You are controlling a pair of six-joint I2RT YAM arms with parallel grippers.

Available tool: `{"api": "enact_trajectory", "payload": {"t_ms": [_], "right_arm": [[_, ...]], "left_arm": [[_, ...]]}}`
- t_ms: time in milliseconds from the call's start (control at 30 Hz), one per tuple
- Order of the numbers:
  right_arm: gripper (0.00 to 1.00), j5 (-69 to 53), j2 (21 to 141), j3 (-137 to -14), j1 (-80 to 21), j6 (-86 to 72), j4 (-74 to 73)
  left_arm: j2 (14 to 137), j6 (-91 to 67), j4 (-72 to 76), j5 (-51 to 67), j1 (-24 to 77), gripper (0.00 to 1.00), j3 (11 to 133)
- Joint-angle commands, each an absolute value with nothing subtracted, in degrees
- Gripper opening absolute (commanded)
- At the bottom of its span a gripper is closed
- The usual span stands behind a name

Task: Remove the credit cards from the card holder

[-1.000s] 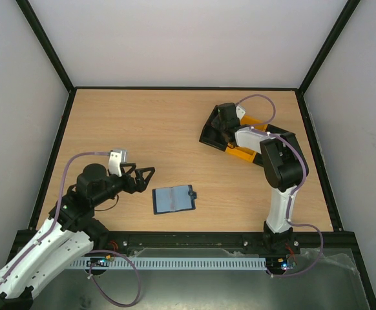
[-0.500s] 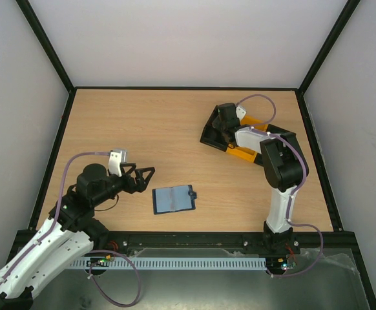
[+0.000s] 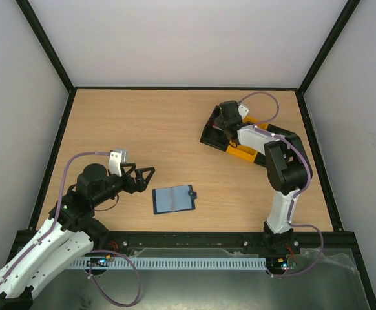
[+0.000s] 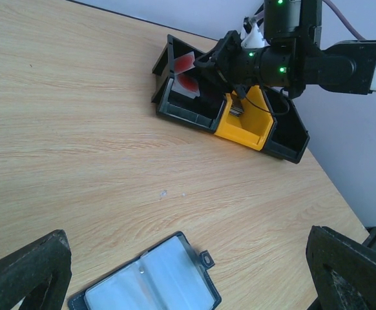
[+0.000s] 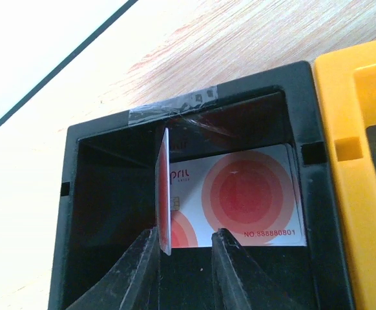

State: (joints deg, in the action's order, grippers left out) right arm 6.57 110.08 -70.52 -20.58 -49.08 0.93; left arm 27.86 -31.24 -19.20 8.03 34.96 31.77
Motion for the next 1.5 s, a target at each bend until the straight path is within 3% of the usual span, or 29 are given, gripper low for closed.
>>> {"api": "enact_trajectory", "payload": {"t_ms": [0, 233, 333, 967, 1467], "right_arm": [[0.22, 8.71, 106.18, -72.43, -20.32, -48.13, -3.24], [0.14, 5.03, 104.75, -73.43, -20.31, -47.24, -6.17], [0.03, 1.29, 105.28, -73.3, -20.35, -47.34, -4.33], [0.02, 9.19, 116.68, -81.54, -20.35, -42.83, -10.96], [0.02, 4.52, 111.29, -81.06, -20.3, -40.66, -11.17]], "left_arm": [[28.07, -31.24, -18.25, 7.42, 34.78, 1.0, 31.26], [27.72, -31.5, -18.28, 6.68, 34.73, 1.0, 31.04], [28.0, -31.5, -18.51, 6.43, 34.76, 1.0, 31.2], [27.82, -32.25, -18.63, 5.09, 34.75, 1.0, 31.02], [32.18, -32.63, -19.12, 3.71, 34.76, 1.0, 31.56]]}}
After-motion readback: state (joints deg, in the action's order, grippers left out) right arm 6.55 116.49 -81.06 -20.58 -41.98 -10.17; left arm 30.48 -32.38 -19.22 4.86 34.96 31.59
